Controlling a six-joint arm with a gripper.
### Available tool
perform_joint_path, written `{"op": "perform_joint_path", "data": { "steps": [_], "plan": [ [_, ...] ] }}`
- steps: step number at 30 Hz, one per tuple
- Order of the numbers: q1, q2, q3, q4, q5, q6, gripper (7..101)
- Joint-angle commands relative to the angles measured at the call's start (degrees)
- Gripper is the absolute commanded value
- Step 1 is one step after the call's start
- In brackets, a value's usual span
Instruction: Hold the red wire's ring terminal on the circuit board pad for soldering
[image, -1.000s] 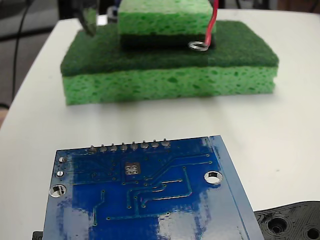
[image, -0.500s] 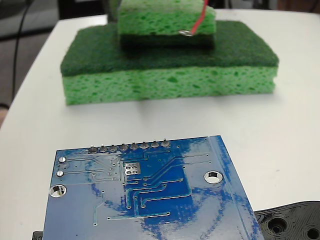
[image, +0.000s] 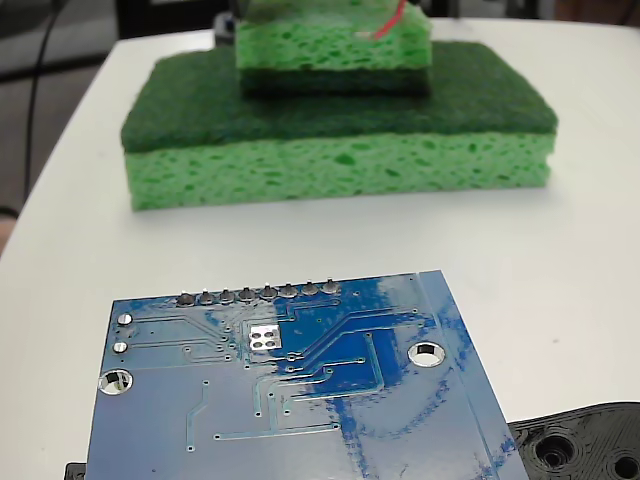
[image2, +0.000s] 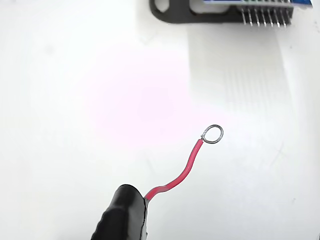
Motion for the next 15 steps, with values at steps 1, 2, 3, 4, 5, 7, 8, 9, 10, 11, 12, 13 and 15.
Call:
{"op": "perform_joint_path", "data": {
  "steps": [1, 2, 3, 4, 5, 7, 8, 9, 10, 11, 12, 13, 15],
  "plan": [
    [-0.7, 0.0, -0.4, 0.7, 1.4, 0.1, 100.3],
    [-0.8, 0.1, -0.3, 1.1, 1.4, -0.3, 100.3],
    [-0.9, 0.0, 0.0, 1.0, 1.6, -0.4, 100.3],
    [-1.0, 0.1, 0.3, 0.9, 1.8, -0.4, 100.3],
    [-1.0, 0.1, 0.5, 0.9, 1.8, -0.4, 100.3],
    [-1.0, 0.1, 1.1, 0.8, 1.8, -0.4, 100.3],
    [-1.0, 0.1, 1.3, 0.7, 1.8, -0.4, 100.3],
    [-1.0, 0.1, 1.6, 0.7, 1.9, -0.4, 100.3],
    [-1.0, 0.1, 1.8, 0.6, 1.9, -0.5, 100.3],
    [-1.0, 0.1, 2.1, 0.6, 1.9, -0.6, 100.3],
    [-1.0, 0.1, 2.3, 0.5, 2.0, -0.7, 100.3],
    [-1.0, 0.1, 2.4, 0.6, 2.0, -0.9, 100.3],
    [-1.1, 0.1, 2.4, 0.6, 2.2, -0.9, 100.3]
  ]
}}
